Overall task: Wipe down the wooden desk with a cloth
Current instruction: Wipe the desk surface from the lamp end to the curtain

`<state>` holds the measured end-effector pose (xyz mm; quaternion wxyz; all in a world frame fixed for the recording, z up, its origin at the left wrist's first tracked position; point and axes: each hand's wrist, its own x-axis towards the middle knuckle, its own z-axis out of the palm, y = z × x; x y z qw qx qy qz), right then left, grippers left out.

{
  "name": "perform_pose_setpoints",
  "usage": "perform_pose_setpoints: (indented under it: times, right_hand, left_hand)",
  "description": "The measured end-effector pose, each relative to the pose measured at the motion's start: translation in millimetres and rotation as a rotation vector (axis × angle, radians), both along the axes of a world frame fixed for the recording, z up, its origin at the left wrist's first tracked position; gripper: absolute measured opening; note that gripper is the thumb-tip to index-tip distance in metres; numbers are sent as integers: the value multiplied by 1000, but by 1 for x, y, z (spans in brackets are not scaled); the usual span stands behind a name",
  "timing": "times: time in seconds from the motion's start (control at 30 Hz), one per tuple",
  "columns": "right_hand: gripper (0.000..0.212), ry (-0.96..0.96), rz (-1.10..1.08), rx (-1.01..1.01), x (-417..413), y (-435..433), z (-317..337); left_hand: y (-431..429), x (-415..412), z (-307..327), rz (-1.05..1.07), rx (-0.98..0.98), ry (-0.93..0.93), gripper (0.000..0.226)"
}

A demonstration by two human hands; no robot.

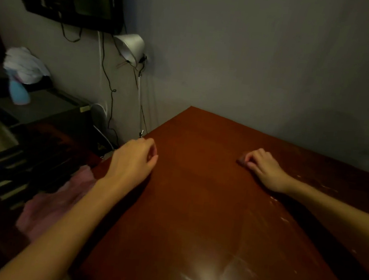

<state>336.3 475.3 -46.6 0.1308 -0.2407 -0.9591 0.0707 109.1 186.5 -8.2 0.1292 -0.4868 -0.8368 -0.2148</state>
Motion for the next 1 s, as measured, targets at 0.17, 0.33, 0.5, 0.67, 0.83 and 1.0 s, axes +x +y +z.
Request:
perform_pose_setpoints:
  times: [0.17, 0.33, 0.5, 0.67, 0.83, 1.0]
  right_hand:
    - [26, 24, -264, -12, -76, -5, 4]
    - [18, -4, 179, -18, -98, -108, 1]
    - [22, 48, 227, -30, -36, -83, -3]
    - [20, 12, -173, -18, -76, -18, -1]
    - [21, 43, -27, -31, -162, -76, 6]
    - [22, -9, 438, -1, -116, -121, -2]
  left_hand:
    - [-44, -15, 15, 80, 27, 71, 7]
    - [-57, -23, -17, 120, -71, -65, 14]
    - [-60, -26, -31, 182, 86, -165, 20]
    - [-58, -25, -32, 164, 48, -181, 21]
    - [-56, -29, -36, 149, 21, -154, 22]
    - [-56, -32, -39, 132, 10, -162, 21]
